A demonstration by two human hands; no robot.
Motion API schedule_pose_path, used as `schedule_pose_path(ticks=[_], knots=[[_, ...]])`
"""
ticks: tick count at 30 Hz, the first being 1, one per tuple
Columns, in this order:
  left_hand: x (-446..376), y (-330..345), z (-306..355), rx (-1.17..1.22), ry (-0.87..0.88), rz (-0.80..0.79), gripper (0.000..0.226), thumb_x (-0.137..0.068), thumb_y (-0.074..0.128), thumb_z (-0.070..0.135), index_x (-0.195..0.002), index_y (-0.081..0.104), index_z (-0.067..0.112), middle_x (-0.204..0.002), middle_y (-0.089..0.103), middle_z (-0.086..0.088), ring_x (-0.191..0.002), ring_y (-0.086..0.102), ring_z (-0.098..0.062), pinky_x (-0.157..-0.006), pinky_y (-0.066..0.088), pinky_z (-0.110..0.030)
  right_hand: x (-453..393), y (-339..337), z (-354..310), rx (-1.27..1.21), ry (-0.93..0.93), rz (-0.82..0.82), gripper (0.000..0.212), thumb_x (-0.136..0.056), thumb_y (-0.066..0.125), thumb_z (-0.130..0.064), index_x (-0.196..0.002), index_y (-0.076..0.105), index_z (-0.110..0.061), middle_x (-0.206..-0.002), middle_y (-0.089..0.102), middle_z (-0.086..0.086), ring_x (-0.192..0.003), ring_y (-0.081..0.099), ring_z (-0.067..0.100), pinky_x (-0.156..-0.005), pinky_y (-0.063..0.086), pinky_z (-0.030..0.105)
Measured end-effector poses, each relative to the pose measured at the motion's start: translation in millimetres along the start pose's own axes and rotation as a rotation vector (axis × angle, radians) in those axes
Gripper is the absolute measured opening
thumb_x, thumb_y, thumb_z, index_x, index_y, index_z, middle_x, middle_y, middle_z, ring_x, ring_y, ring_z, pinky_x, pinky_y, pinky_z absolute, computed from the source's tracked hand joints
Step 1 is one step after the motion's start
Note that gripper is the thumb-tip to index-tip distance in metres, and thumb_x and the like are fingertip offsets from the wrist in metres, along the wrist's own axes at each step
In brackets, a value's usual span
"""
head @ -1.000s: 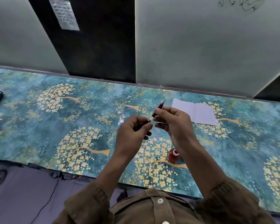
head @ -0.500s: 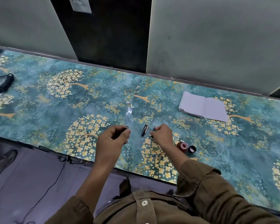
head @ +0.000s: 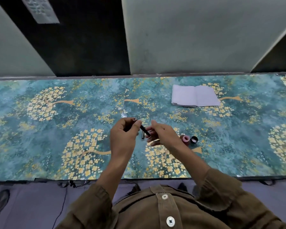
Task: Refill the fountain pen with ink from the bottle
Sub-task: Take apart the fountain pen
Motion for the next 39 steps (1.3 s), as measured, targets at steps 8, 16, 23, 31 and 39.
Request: schedule_pose_path(ticks=[8, 16, 23, 31, 39], knots=[[6.6, 65.1, 15.0, 0.16, -0.087, -0.388, 0.009, -0.088, 0.072, 0.004, -0.096, 0.071, 0.002, -0.079, 0.075, -0.015, -0.073, 0.075, -0.024, -0.067, 0.059, -0.027, 53.5, -57.6, -22.5, -0.875, 0.039, 0.256, 0.009, -0.092, 0.066, -0.012, -0.087, 0.062, -0.006, -0.069, 0.062, 0.005, -0.054, 0.062, 0.011, -0.048, 0.053, 0.021], [16.5, 96.2, 1.5, 0.49, -0.595, -0.628, 0.015, -0.093, 0.057, -0.003, -0.103, 0.069, -0.001, -0.08, 0.075, -0.013, -0.068, 0.073, -0.015, -0.067, 0.062, -0.023, 74.0, -70.7, -15.8, -0.256, -0.15, 0.527, 0.018, -0.094, 0.067, -0.026, -0.085, 0.072, -0.011, -0.069, 0.072, 0.006, -0.054, 0.062, 0.017, -0.062, 0.054, 0.047], [12.2, 96.6, 3.9, 0.695, -0.781, -0.598, 0.018, -0.097, 0.051, -0.002, -0.104, 0.067, -0.004, -0.087, 0.076, -0.017, -0.075, 0.076, -0.018, -0.073, 0.063, -0.028, 73.2, -72.0, -36.5, 0.233, -0.296, 0.589, 0.019, -0.095, 0.062, -0.034, -0.089, 0.068, -0.018, -0.076, 0.072, -0.001, -0.067, 0.067, 0.019, -0.063, 0.058, 0.039], [9.4, 87.0, 5.6, 0.783, -0.794, -0.459, 0.012, -0.092, 0.059, -0.003, -0.097, 0.069, -0.005, -0.089, 0.075, -0.021, -0.072, 0.076, -0.019, -0.075, 0.061, -0.029, 61.6, -69.9, -53.8, 0.161, -0.333, 0.453, 0.017, -0.099, 0.058, -0.021, -0.094, 0.066, -0.008, -0.08, 0.073, 0.005, -0.064, 0.069, 0.011, -0.055, 0.051, 0.019], [9.1, 71.2, 2.1, 0.855, -0.757, -0.389, 0.012, -0.09, 0.062, -0.002, -0.1, 0.069, -0.004, -0.093, 0.073, -0.021, -0.074, 0.075, -0.019, -0.078, 0.06, -0.029, 50.4, -58.9, -58.4, 0.198, -0.39, 0.308, 0.014, -0.099, 0.057, -0.021, -0.094, 0.065, -0.01, -0.085, 0.073, 0.005, -0.076, 0.073, 0.02, -0.064, 0.061, 0.035]])
Point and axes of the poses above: each hand's wrist, its own x-axis away from the middle knuckle, its own y-axis out of the palm, z = x × y, the point moved 2 cm from there along -x, towards the middle knuckle
